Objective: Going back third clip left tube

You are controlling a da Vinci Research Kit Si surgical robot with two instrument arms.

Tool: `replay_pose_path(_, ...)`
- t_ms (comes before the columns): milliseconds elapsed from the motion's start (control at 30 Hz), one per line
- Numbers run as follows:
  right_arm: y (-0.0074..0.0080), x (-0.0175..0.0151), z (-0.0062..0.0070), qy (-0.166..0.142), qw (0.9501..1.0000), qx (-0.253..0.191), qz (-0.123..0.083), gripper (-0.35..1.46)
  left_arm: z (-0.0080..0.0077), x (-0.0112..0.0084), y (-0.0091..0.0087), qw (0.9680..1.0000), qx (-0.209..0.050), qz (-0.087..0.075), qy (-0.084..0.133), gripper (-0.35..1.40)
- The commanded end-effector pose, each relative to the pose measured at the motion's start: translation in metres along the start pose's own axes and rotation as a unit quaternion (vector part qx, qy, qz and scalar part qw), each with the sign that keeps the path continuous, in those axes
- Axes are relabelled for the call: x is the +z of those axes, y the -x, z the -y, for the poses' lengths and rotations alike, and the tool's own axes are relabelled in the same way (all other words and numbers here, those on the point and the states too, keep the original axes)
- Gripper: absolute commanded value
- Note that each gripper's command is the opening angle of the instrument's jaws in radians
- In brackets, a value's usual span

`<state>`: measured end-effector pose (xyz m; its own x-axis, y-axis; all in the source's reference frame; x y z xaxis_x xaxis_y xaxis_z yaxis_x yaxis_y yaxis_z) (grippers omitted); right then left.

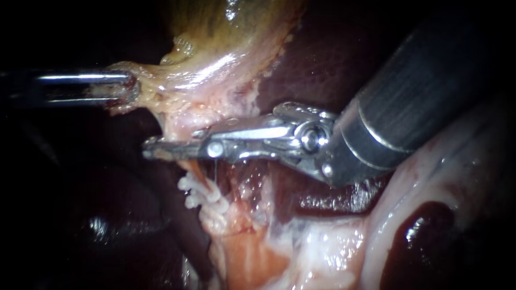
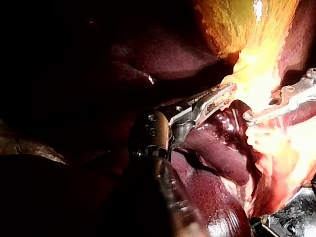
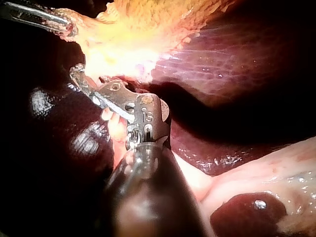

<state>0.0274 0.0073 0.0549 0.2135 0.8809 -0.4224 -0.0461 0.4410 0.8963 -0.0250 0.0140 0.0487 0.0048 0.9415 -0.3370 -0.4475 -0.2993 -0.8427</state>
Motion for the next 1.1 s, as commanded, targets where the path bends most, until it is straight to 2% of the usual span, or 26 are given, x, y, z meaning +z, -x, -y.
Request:
replay_pose_path(33,0.0,0.0,0.0,0.0,1.0,0.0,-0.001,-0.35,0.0,0.0,0.0,1.0,0.0,0.0,0.0,-0.35)
replay_pose_path(67,0.0,0.0001,0.0,0.0,1.0,0.0,-0.001,-0.3,0.0,0.0,0.0,1.0,0.0,0.0,0.0,-0.35)
replay_pose_path(133,0.0001,0.0005,-0.0003,0.001,1.0,0.0,0.001,0.1,0.0,0.0,0.0,1.0,0.0,0.0,0.0,-0.35)
replay_pose_path(200,0.0003,0.0008,-0.0009,0.001,1.0,-0.001,0.001,0.39,0.0,0.0,0.0001,1.0,0.0,0.0,0.0,-0.35)
replay_pose_path(333,0.0015,0.0016,-0.0028,0.011,0.9997,-0.023,-0.001,0.49,0.0,0.0,0.0001,1.0,0.0,0.0,0.0,-0.35)
replay_pose_path(533,0.0032,0.0016,-0.0055,0.026,0.9966,-0.078,-0.002,0.5,0.0,-0.0001,0.0001,1.0,0.0,0.0,0.0,-0.35)
replay_pose_path(633,0.0034,0.0006,-0.0061,0.034,0.9945,-0.099,0.007,0.5,0.0,-0.0002,0.0001,1.0,0.0,0.0,0.0,-0.35)
replay_pose_path(800,0.0041,-0.0021,-0.0057,0.036,0.9894,-0.14,0.014,0.5,0.0,-0.0003,0.0001,1.0,0.0,0.0,0.0,-0.35)
replay_pose_path(1033,0.0052,-0.0078,-0.0031,0.023,0.9759,-0.216,0.023,0.5,0.0,-0.0005,0.0002,1.0,0.0,0.0,0.0,-0.35)
replay_pose_path(1100,0.0058,-0.0099,-0.0021,0.016,0.9704,-0.239,0.026,0.5,-0.0001,-0.0005,0.0002,1.0,0.0,0.0,0.0,-0.35)
